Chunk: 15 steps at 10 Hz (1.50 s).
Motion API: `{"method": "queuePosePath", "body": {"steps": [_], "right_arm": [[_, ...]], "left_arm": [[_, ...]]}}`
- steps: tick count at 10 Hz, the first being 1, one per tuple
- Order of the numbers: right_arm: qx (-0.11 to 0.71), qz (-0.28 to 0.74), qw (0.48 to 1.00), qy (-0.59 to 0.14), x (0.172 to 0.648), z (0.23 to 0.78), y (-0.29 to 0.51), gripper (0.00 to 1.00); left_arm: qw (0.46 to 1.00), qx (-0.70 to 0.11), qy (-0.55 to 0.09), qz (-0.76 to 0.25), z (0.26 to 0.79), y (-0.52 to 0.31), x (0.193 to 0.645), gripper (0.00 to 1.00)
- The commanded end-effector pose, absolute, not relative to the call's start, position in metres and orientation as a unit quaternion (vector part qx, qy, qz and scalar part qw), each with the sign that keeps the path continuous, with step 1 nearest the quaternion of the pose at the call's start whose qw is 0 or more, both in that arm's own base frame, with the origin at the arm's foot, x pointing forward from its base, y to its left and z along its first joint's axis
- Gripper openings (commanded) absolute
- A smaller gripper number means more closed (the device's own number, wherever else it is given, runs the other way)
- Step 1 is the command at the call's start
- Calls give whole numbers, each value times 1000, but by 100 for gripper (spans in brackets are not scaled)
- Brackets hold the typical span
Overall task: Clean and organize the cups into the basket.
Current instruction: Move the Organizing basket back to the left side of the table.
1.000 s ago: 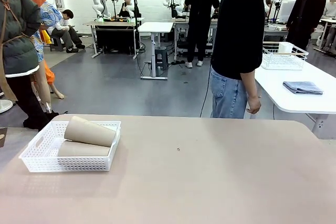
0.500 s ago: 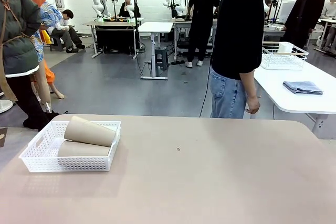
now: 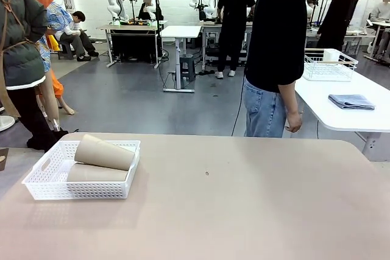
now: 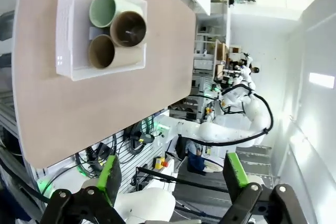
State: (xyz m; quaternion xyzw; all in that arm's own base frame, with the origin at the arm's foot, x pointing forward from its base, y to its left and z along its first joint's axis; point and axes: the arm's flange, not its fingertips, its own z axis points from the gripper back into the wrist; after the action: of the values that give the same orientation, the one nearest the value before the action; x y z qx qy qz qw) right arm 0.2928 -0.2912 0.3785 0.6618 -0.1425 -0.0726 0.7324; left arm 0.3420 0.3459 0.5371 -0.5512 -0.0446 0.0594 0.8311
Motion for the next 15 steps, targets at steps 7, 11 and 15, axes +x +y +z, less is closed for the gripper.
{"method": "queuePosePath", "body": {"steps": [7, 11, 15], "right_arm": [[663, -73, 731, -146, 293, 379, -292, 100], [663, -73, 731, -146, 293, 379, -292, 100], [663, -73, 731, -146, 293, 379, -292, 100]], "left_arm": [[827, -559, -56, 36, 541, 338, 349, 100], [827, -559, -56, 36, 541, 338, 349, 100], [827, -559, -56, 36, 541, 338, 349, 100]]}}
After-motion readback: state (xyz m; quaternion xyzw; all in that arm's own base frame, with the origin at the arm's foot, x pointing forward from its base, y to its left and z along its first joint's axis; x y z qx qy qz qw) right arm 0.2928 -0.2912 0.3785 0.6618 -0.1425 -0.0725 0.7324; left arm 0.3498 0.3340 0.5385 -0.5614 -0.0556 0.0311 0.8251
